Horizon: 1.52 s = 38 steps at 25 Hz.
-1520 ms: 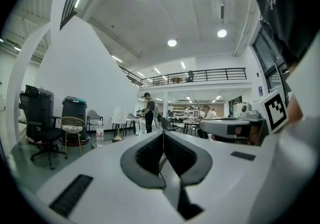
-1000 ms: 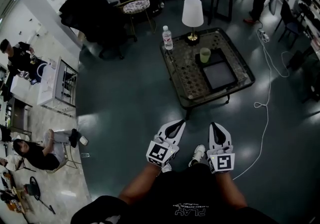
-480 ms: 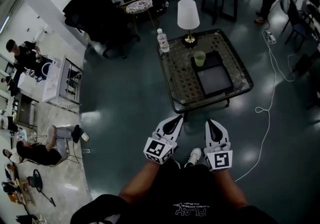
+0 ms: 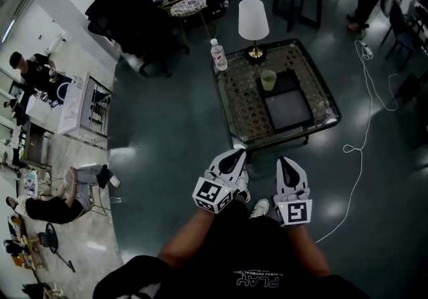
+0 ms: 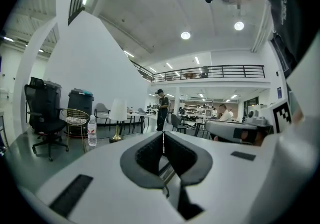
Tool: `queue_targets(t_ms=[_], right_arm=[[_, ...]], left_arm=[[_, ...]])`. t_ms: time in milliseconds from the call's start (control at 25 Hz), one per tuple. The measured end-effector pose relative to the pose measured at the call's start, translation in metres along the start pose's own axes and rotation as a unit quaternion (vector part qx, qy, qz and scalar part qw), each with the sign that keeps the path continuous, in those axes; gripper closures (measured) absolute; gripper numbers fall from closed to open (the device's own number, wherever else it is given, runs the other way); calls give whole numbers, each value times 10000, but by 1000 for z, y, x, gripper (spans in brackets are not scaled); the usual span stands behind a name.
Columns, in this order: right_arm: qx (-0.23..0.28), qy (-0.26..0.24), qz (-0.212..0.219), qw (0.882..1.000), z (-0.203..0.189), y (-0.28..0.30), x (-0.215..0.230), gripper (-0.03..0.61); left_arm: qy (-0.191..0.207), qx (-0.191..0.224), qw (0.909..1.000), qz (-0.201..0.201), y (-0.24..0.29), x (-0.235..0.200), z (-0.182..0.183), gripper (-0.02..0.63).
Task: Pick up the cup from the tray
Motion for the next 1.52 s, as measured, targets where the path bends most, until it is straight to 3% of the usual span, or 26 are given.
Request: queue_targets(t_ms=[280,480,680,960,1240,1520], right_arm=[[-101,-113,-121,9998,-1,43,24,569],[-161,-21,-222,9996,-12,80,34,568],[-94,-54,-254,9996,-8,131,50,569],[-116,-83,-395,9991,-11,179,72,569],[-253,-168,-830,9961,-16,198,93,569],[-380,-193,-889,9951,-15,212,118,569]], left_arm=[[124,-42,9998,-162,45,-29,-6,603],[-46,-43,9997,-252,72,-60,-13,603],[471,-104,9980,-420,105,-91,-10,603],[613,-192,9958,-657,142,-122,-22,603],[576,-204,9946,-838,174,-151,-30,603],[603,-363,9947,-753,203,-168,-39,603]])
Point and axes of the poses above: the fingertips, and each gripper's own axes: y forward along the fingers, x to its right, z out of its top, the point moved 10 cm from there along -y, backward along the fingers, and after that the axes turned 9 degrees about y, right-handed, at the moved point
